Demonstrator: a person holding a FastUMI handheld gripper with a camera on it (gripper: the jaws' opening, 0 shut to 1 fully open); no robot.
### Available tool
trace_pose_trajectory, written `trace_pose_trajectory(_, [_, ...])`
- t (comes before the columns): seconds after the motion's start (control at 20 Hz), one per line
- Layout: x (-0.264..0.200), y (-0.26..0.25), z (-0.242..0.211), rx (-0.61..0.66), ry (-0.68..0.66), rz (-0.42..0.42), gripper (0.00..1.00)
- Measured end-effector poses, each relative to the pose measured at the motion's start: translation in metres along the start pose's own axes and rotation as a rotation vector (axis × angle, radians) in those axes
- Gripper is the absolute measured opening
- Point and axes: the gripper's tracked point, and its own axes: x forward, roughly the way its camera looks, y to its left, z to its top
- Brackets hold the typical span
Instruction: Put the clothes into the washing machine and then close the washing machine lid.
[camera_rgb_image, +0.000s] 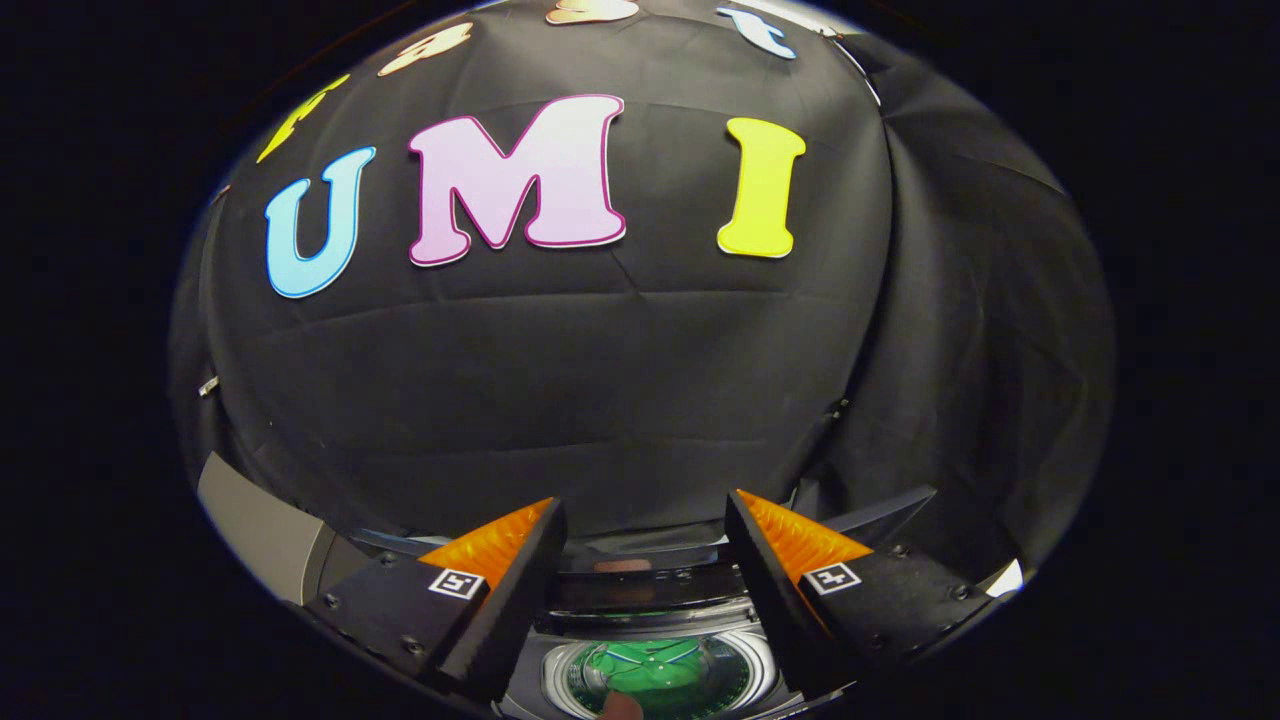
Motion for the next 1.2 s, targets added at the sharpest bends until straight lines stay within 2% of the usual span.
trace_pose_trajectory(1.2, [-0.0031, -0.0006, -0.0066, 0.003, -0.032, -0.022, 1.00])
